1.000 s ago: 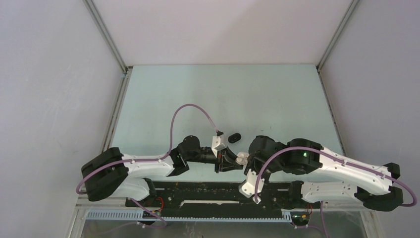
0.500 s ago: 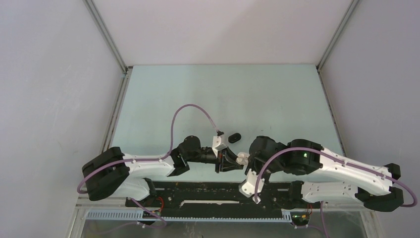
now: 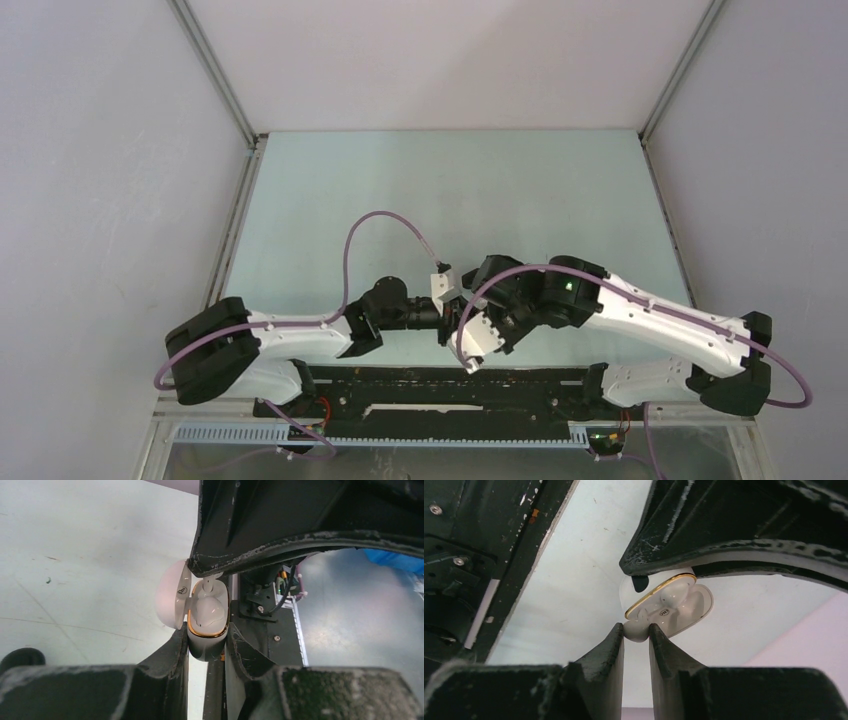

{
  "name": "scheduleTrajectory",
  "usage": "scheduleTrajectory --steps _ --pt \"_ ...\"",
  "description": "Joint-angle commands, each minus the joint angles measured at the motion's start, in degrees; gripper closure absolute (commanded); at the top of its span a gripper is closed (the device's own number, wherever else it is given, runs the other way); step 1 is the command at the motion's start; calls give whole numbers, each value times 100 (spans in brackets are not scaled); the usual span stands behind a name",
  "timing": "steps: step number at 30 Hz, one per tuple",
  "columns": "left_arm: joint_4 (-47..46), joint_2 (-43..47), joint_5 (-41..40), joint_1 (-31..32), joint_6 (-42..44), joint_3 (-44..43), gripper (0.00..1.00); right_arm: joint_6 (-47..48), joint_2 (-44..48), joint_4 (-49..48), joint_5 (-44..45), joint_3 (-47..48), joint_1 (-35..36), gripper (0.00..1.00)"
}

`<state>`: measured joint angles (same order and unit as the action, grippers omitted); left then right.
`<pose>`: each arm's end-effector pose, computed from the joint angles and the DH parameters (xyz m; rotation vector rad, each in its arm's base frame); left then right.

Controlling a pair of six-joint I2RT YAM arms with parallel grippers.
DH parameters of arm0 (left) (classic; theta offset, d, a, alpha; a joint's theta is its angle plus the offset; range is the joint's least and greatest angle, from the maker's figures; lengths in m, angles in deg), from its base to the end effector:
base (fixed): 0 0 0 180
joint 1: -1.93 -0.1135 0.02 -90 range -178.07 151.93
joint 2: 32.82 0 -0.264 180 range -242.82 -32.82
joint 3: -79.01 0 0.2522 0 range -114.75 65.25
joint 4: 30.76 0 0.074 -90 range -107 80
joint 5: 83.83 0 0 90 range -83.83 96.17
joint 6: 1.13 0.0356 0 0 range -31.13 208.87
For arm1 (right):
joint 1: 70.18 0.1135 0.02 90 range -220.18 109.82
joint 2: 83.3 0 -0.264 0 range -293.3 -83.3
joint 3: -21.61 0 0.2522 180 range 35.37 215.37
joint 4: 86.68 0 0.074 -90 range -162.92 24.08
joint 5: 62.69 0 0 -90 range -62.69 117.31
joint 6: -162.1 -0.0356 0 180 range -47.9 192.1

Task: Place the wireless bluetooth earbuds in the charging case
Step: Adjust the right earbud in the right side groove of the charging case.

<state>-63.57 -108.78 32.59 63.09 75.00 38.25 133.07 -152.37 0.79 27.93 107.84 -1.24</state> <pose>0.1153 -0.2422 0.2198 1.0626 1.4449 -1.3478 0.0735 0.1899 0.3313 -2.5338 1.1868 0.0186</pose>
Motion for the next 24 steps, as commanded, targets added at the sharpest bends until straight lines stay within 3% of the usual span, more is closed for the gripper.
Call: scheduleTrajectory --steps 1,15,22,24 --pt "-425 248 -673 84 397 -18 100 -672 -264 -3 -470 542 -195 87" --pt "-778 325 -1738 438 680 187 100 -2434 -1406 303 -1669 1878 -1223 88" --pt "-1299 167 -2211 595 587 279 100 -3213 -1526 -108 -1654 1894 -1389 87" --pt "-1372 133 -2297 613 587 283 100 -3438 -1563 -250 -1552 1938 -1407 82"
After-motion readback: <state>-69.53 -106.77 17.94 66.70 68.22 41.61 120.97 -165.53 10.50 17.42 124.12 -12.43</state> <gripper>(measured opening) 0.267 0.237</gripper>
